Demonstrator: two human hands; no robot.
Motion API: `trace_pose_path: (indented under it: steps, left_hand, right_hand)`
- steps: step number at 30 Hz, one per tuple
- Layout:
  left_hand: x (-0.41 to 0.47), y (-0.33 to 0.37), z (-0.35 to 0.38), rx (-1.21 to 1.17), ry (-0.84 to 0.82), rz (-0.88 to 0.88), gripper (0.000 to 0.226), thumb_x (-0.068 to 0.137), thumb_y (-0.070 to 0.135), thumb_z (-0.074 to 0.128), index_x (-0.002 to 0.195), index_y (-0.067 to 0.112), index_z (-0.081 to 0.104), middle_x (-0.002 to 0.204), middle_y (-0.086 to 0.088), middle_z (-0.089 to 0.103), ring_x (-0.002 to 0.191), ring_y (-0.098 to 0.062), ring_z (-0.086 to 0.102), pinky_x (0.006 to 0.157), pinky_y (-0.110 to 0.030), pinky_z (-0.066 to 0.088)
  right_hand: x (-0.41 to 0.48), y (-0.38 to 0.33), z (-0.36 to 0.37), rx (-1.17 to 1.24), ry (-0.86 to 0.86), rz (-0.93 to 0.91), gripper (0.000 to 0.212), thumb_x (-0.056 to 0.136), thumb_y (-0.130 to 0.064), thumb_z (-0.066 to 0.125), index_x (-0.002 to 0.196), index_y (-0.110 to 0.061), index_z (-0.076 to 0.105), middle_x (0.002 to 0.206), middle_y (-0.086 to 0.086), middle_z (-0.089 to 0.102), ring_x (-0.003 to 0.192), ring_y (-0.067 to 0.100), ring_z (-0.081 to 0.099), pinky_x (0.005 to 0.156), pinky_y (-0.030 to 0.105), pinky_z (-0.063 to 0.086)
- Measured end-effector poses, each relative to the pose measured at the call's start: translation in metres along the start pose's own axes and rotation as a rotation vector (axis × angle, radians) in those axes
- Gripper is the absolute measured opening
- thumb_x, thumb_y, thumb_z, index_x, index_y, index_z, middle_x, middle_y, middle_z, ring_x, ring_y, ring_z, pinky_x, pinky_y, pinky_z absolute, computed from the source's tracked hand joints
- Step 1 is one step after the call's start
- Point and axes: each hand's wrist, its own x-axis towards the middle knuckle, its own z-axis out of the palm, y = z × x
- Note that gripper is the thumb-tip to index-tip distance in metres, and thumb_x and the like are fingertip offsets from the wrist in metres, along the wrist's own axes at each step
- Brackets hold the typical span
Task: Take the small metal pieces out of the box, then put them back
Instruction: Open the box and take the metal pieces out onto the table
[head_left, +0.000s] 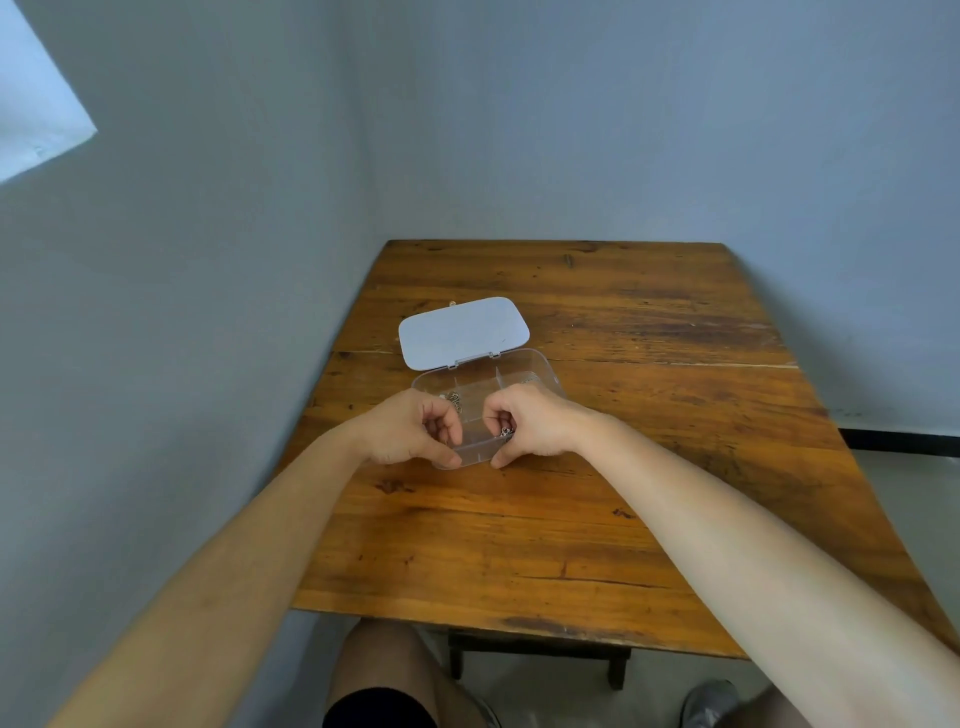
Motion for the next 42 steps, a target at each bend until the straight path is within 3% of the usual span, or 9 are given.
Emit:
trace_pose_path:
  steps: [7, 10, 16, 20, 27, 31, 36, 40, 42]
  left_hand:
    - [-0.008, 0.000, 0.006, -0.256, 0.184, -0.006, 0.018, 0.074, 0.009, 0.085, 0.083, 0.017, 0.072, 0.082, 0.001, 0.069, 0.077, -0.014, 0.061, 0.076, -0.031, 0.054]
    - [-0.009, 0.002, 0.004, -0.252, 0.314, -0.024, 0.016, 0.076, 0.010, 0.084, 0.084, 0.016, 0.072, 0.086, -0.004, 0.072, 0.081, -0.018, 0.063, 0.079, -0.035, 0.056]
    - [-0.009, 0.034, -0.011, -0.326, 0.580, 0.058, 0.017, 0.079, 0.011, 0.083, 0.084, 0.019, 0.069, 0.082, 0.000, 0.067, 0.074, -0.012, 0.061, 0.069, -0.026, 0.053]
    - [-0.002, 0.079, 0.008, -0.358, 0.537, 0.155, 0.016, 0.082, 0.015, 0.081, 0.092, 0.012, 0.068, 0.082, -0.004, 0.068, 0.069, -0.015, 0.061, 0.066, -0.032, 0.055]
    - [0.020, 0.130, 0.100, -0.296, 0.303, 0.275, 0.013, 0.084, 0.013, 0.079, 0.088, 0.010, 0.067, 0.076, -0.008, 0.066, 0.059, -0.013, 0.057, 0.052, -0.024, 0.051]
    - [0.032, 0.140, 0.145, -0.162, 0.221, 0.342, 0.015, 0.082, 0.012, 0.080, 0.082, 0.017, 0.066, 0.076, 0.000, 0.066, 0.061, -0.006, 0.055, 0.057, -0.015, 0.047]
    - [0.041, 0.126, 0.181, -0.032, 0.168, 0.253, 0.010, 0.083, 0.016, 0.079, 0.088, 0.014, 0.071, 0.087, -0.005, 0.071, 0.076, -0.015, 0.062, 0.074, -0.035, 0.058]
    - [0.040, 0.113, 0.193, 0.051, 0.147, 0.201, 0.012, 0.084, 0.023, 0.078, 0.093, 0.020, 0.071, 0.093, 0.004, 0.070, 0.086, -0.013, 0.065, 0.078, -0.029, 0.058]
    - [0.039, 0.115, 0.188, 0.021, 0.161, 0.199, 0.013, 0.083, 0.023, 0.079, 0.093, 0.022, 0.070, 0.093, 0.002, 0.070, 0.087, -0.016, 0.066, 0.076, -0.029, 0.058]
  right_hand:
    - [-0.009, -0.006, -0.017, 0.160, 0.006, 0.003, 0.027, 0.067, -0.029, 0.092, 0.073, -0.025, 0.065, 0.078, -0.007, 0.064, 0.069, 0.009, 0.056, 0.066, 0.028, 0.051]
    - [-0.023, -0.013, -0.036, 0.287, 0.138, 0.017, 0.025, 0.071, -0.032, 0.089, 0.073, -0.022, 0.066, 0.077, -0.007, 0.064, 0.070, 0.010, 0.056, 0.066, 0.028, 0.051]
    - [-0.068, -0.003, -0.081, 0.459, 0.475, 0.080, 0.027, 0.077, -0.032, 0.085, 0.073, -0.020, 0.060, 0.074, -0.005, 0.056, 0.068, 0.010, 0.049, 0.064, 0.025, 0.045]
    - [-0.105, 0.021, -0.094, 0.518, 0.608, 0.152, 0.026, 0.080, -0.034, 0.082, 0.081, -0.018, 0.062, 0.076, 0.001, 0.064, 0.068, 0.011, 0.057, 0.064, 0.027, 0.051]
    - [-0.182, 0.070, -0.064, 0.544, 0.665, 0.354, 0.023, 0.084, -0.031, 0.078, 0.090, -0.013, 0.065, 0.075, 0.000, 0.069, 0.065, 0.009, 0.060, 0.064, 0.023, 0.051]
    - [-0.221, 0.095, -0.040, 0.501, 0.679, 0.461, 0.020, 0.086, -0.033, 0.076, 0.093, -0.018, 0.065, 0.082, 0.002, 0.071, 0.074, 0.013, 0.066, 0.064, 0.023, 0.051]
    - [-0.247, 0.126, -0.009, 0.443, 0.616, 0.564, 0.018, 0.085, -0.038, 0.076, 0.091, -0.024, 0.066, 0.078, -0.003, 0.074, 0.079, 0.014, 0.070, 0.074, 0.033, 0.058]
    - [-0.256, 0.138, 0.007, 0.303, 0.569, 0.609, 0.013, 0.085, -0.036, 0.076, 0.091, -0.029, 0.066, 0.093, -0.009, 0.070, 0.088, 0.006, 0.065, 0.068, 0.022, 0.049]
    - [-0.255, 0.142, 0.009, 0.267, 0.605, 0.610, 0.013, 0.086, -0.035, 0.075, 0.092, -0.033, 0.064, 0.102, -0.011, 0.065, 0.097, 0.008, 0.061, 0.076, 0.024, 0.046]
